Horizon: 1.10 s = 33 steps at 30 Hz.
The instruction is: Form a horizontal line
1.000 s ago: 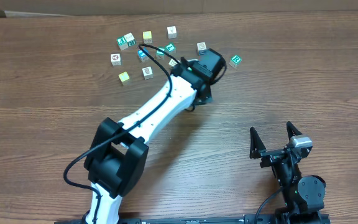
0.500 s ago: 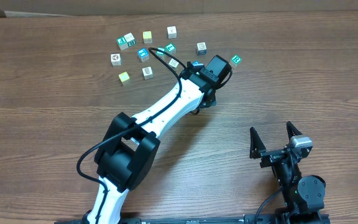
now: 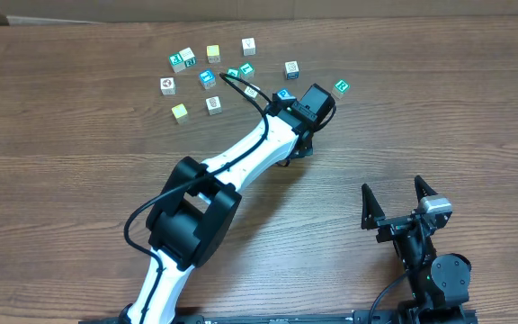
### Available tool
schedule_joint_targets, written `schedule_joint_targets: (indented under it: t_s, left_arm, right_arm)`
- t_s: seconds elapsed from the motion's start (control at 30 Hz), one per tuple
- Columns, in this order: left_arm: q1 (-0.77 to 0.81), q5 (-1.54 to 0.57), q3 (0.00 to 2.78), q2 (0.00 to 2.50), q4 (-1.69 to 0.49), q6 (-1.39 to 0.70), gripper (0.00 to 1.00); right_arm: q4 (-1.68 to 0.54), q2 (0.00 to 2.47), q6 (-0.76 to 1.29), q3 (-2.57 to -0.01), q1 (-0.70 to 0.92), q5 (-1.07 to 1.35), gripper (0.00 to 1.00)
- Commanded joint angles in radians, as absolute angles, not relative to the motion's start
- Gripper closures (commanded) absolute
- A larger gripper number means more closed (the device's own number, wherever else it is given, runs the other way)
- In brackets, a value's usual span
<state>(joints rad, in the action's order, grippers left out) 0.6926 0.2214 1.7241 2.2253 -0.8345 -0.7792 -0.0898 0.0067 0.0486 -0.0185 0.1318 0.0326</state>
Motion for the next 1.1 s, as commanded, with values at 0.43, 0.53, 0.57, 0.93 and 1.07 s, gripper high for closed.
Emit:
schedule_joint_targets:
  t_s: [0.43, 0.53, 0.57, 0.93, 1.07]
  left_arm:
    - [0.698, 0.235, 1.734, 2.265, -0.814, -0.756, 0.49]
    - [0.698, 0.229, 1.734, 2.265, -0.814, -0.754, 0.55]
    - [0.698, 0.223, 1.734, 2.265, -0.814, -0.754, 0.58]
    - [0.698, 0.19, 1.734, 2.265, -0.807, -0.736, 0.65]
    - [0.698, 0.19, 1.734, 2.265, -0.806, -0.736, 0.64]
  right_arm:
    - [-0.084, 0.003, 0.052, -0.008, 0.136, 0.02, 0.0]
    - [-0.084, 0.003, 0.052, -0.008, 0.136, 0.021, 0.0]
    - [-0.084, 0.003, 0.052, -0.008, 0.136, 0.021, 0.0]
    - [-0.084, 0.003, 0.052, -0.008, 0.136, 0.021, 0.0]
    - [-0.084, 0.003, 0.052, -0.008, 0.136, 0.021, 0.0]
